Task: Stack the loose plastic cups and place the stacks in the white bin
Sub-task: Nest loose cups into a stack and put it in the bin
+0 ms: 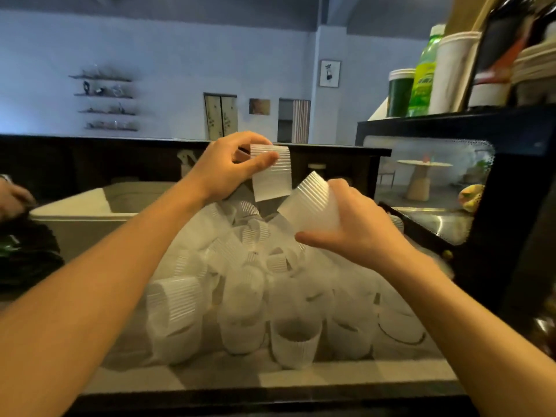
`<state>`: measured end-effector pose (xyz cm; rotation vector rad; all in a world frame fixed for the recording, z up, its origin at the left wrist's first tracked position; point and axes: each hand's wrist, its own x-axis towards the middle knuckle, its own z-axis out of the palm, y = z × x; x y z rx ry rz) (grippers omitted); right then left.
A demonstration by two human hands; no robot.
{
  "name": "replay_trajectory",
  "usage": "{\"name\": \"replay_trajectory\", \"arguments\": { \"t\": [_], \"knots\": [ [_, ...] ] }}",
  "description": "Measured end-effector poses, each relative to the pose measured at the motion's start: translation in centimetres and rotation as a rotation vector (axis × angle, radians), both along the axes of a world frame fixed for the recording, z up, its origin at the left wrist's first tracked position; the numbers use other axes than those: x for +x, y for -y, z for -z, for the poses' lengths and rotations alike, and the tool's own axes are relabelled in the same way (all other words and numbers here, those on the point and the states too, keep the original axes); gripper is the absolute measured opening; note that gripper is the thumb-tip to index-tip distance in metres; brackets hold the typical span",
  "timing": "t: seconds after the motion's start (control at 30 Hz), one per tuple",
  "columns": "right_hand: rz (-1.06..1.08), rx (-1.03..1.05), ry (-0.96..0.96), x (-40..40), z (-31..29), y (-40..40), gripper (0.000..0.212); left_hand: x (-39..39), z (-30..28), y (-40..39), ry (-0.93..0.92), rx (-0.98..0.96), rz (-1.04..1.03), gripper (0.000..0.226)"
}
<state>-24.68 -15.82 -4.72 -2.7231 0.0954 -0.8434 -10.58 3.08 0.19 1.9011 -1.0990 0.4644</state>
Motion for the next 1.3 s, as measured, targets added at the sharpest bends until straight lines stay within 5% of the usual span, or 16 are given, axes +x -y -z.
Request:
{"name": "replay_trajectory", "arguments": {
  "t": [0.1, 0.63, 0.87, 1.1, 1.2, 1.3],
  "knots": [
    [-0.039, -0.013, 0.027, -0.8, -0.1, -0.8, 0.083, -1.6, 0.6, -0.6, -0.050, 0.029, 0.080, 0.035],
    [-0.356, 0.127, -0.051, -4.2, 4.1, -2.8, 0.081, -7.7, 4.2, -1.9, -0.153, 0.312, 0.145, 0.057],
    [-0.372, 0.169, -0.005, -4.1, 6.2, -3.9, 0.083, -10.0, 9.0, -1.2, -0.308, 0.035, 0.175, 0.069],
    [-0.334, 0.218, 0.058, -4.4, 8.3, -5.1, 0.080, -9.4, 11.7, -6.3, -0.133, -0.403, -0.281, 0.052],
    [-0.338, 0.244, 0.049, -4.5, 9.0, -5.6, 0.077, -8.5, 14.5, -8.7, -0.012, -0.300, -0.590, 0.063],
    [-0.350, 0.265, 0.035, -4.4, 9.6, -6.3, 0.077, -7.9, 17.5, -9.9, -0.085, -0.061, -0.737, 0.085]
  ]
}}
